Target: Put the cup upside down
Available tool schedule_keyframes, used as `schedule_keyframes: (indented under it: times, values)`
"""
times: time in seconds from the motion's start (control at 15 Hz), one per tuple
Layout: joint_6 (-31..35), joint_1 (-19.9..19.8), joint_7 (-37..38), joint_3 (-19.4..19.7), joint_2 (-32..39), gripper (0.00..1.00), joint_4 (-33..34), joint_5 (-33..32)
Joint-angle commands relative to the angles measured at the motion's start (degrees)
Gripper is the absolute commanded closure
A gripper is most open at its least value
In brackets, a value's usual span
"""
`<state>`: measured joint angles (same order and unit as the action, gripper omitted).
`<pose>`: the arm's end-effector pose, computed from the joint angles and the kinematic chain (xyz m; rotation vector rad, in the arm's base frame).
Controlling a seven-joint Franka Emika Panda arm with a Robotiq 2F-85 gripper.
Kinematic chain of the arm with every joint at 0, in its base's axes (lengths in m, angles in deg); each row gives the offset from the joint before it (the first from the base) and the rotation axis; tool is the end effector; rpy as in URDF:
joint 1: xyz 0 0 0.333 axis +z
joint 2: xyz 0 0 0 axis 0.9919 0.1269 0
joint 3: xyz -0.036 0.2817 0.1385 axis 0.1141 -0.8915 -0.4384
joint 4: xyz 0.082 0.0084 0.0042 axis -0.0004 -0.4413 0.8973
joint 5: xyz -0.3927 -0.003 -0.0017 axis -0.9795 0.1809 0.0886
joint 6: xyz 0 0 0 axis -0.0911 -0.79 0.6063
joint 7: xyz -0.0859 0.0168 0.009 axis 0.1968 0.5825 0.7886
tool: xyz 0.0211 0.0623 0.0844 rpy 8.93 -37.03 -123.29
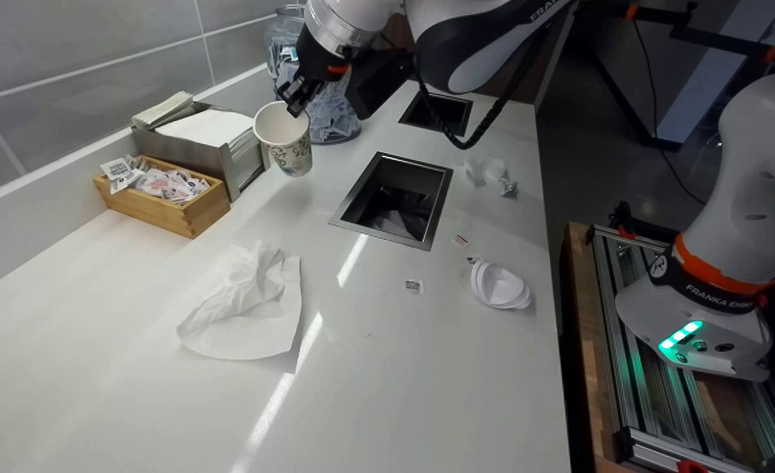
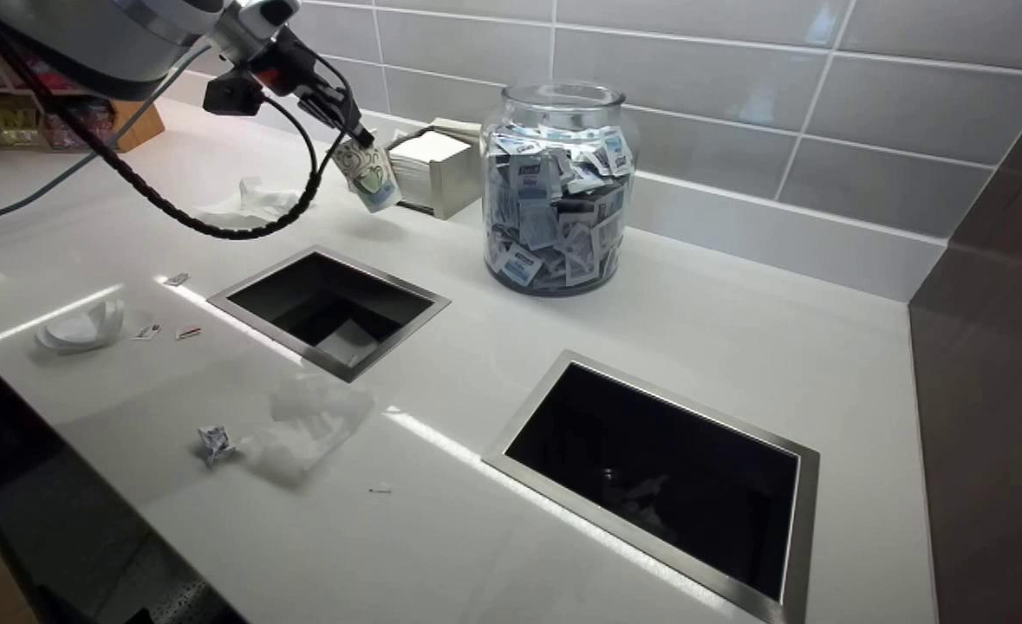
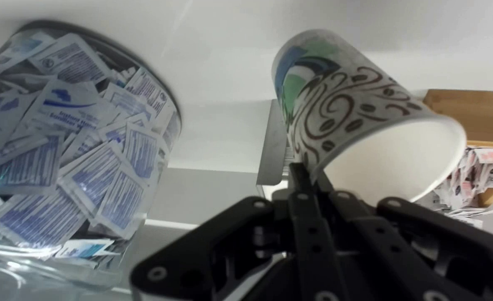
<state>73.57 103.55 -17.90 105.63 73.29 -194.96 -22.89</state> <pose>0.5866 0.0644 0.3744 2.7456 -0.0898 0.9284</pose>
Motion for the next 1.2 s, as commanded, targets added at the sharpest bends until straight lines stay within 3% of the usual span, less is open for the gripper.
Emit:
schedule_keyframes:
  times: [0.0,0.07,0.4,1.13]
  values:
    - [-4.1,3.3,7.2,0.2,0.2,0.99,-0.4,-7.2]
    - [-2.4,1.8,5.0,0.5,0.0,0.96,0.4,-5.7]
    - [-3.0,3.0,5.5,0.1,0.5,0.99,0.0,-5.8]
    - [-15.2,8.8,15.6,-0.3,1.6,0.99,-0.2,-24.8]
